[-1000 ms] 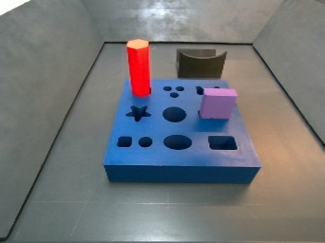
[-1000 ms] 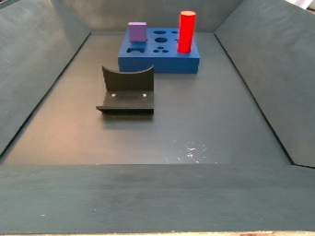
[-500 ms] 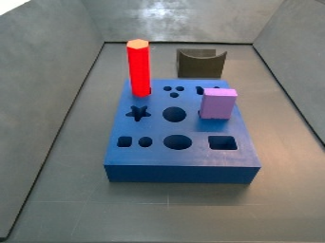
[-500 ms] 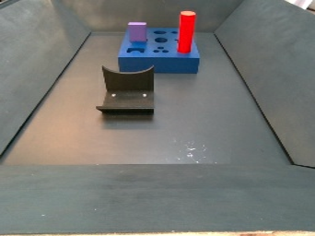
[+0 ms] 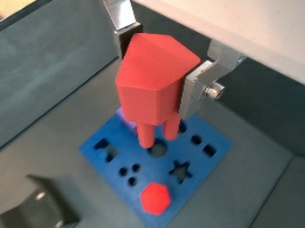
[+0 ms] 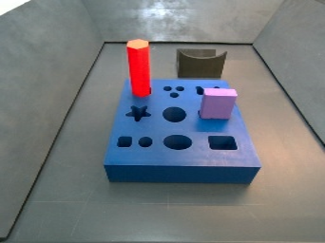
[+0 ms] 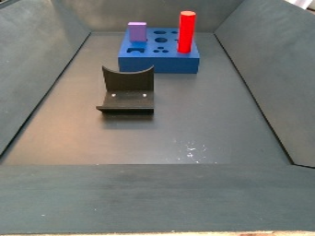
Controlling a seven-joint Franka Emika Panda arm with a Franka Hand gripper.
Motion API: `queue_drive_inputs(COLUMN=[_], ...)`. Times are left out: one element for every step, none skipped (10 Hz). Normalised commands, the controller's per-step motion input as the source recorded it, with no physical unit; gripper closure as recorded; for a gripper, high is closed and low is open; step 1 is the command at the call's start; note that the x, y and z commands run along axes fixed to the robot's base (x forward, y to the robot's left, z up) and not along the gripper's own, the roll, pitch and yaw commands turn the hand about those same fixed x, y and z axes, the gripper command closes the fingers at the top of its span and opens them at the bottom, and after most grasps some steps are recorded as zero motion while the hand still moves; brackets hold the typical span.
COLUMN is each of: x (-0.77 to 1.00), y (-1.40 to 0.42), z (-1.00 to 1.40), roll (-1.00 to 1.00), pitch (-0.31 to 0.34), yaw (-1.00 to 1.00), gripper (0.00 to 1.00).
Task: Pick up the 3 prong object. Move up. Rotate the 3 prong object. Place the 3 prong object on the fixture. Regrasp the 3 prong object. Move to above the board. Insert the 3 prong object.
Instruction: Move to above the board, then insert the 3 prong object.
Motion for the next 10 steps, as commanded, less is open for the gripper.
queue_drive_inputs(x=[-0.07,-0.06,-0.04,0.02,0.01,0.08,0.23,0.21,0.14,0.19], y=[0.03,0.02,0.02,0.00,0.00,0.04,0.00,0.05,0.05,0.07], z=[0.00,0.00,0.00,0.00,0.00,-0.06,-0.18,-0.12,-0.12,-0.21], roll=[-0.61,-0.42,-0.25,0.00,-0.01,-0.13,-0.17,-0.10,-0.09,-0.17], pitch=[-0.060,-0.054,-0.037,0.000,0.000,-0.001,-0.011,0.000,0.000,0.000], yaw=[-0.05,-0.03,-0.02,0.00,0.19,0.40,0.65,0.56,0.32,0.56], gripper=[1.00,1.00,1.00,1.00,1.00,1.00,1.00,1.00,1.00,1.00])
